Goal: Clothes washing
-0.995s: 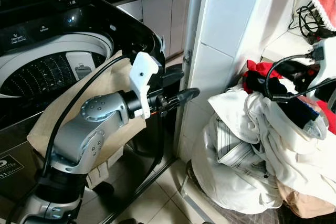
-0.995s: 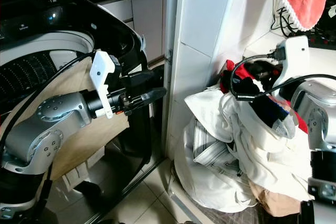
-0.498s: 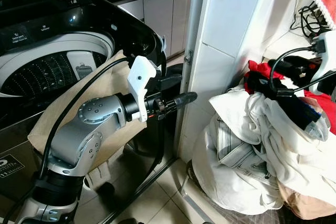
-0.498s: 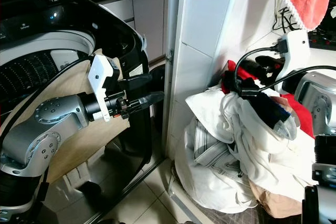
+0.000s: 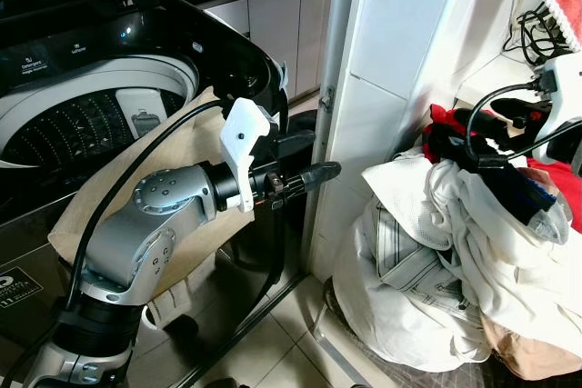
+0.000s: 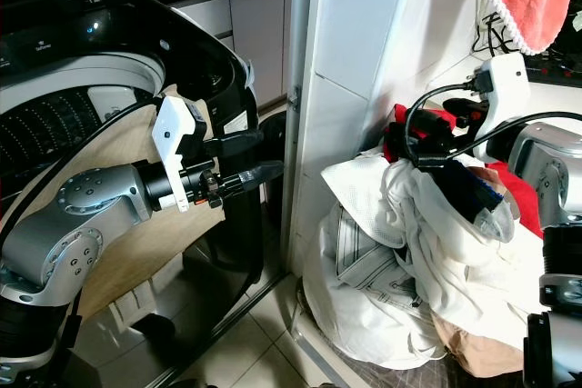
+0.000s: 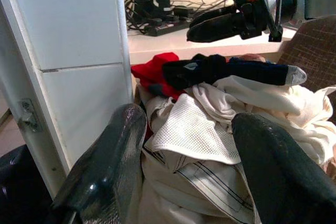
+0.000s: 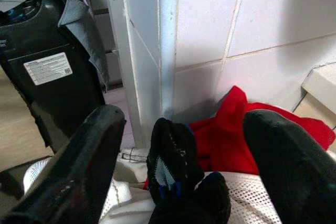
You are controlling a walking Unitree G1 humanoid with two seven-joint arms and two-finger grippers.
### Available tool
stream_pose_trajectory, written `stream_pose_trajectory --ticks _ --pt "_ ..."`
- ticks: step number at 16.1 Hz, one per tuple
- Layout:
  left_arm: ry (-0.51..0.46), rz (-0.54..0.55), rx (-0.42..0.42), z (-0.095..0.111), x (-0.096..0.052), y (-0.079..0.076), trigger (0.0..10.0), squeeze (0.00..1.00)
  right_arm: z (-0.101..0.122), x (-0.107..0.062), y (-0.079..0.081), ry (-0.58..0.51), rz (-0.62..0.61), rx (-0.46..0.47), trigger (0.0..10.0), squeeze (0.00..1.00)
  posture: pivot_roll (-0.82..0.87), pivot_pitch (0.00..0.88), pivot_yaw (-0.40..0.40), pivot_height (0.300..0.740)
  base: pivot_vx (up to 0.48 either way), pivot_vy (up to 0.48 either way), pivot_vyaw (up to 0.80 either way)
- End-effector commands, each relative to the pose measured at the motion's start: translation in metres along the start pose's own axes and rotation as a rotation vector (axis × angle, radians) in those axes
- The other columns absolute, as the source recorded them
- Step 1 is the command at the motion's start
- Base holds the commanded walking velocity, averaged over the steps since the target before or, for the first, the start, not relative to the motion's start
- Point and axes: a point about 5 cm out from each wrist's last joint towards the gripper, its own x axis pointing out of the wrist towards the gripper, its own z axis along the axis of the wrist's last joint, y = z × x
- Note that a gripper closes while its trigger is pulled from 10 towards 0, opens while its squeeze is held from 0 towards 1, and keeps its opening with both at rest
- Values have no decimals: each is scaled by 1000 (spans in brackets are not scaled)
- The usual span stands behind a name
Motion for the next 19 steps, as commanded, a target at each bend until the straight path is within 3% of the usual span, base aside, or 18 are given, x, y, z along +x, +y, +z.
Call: stream_pose_trajectory --ticks 1,3,4,9,10,11,12,13,19 --pt "0 -23 38 4 0 -4 10000 0 6 -1 -2 1 2 -1 10000 1000 -53 0 -3 740 0 0 0" --pt "5 -47 38 4 0 -6 10000 0 -2 1 -6 48 -30 9 10000 1000 -52 0 1 740 0 0 0" --pt "13 -66 37 3 0 -8 10000 0 -7 3 -6 76 -25 4 10000 0 -51 0 3 740 0 0 0" --pt "28 -96 37 1 -2 -12 10000 0 -27 10 1 140 41 58 10000 0 -45 0 -1 740 0 0 0" --pt "29 -97 37 1 -2 -12 10000 0 -27 11 1 140 42 61 8863 0 -44 0 -1 740 0 0 0" --pt "32 -101 37 1 -2 -13 10000 0 -29 11 1 149 52 70 4471 0 -43 0 -1 740 0 0 0" --pt "34 -104 37 0 -2 -13 10000 0 -31 11 1 158 49 81 784 0 -43 0 -1 740 0 0 0" --pt "35 -105 38 0 -2 -14 10000 0 -31 11 1 159 49 82 0 0 -44 0 -1 740 0 0 0" --pt "39 -115 36 0 -2 -15 10000 0 -37 10 0 205 48 73 0 0 -48 0 -2 740 0 0 0"
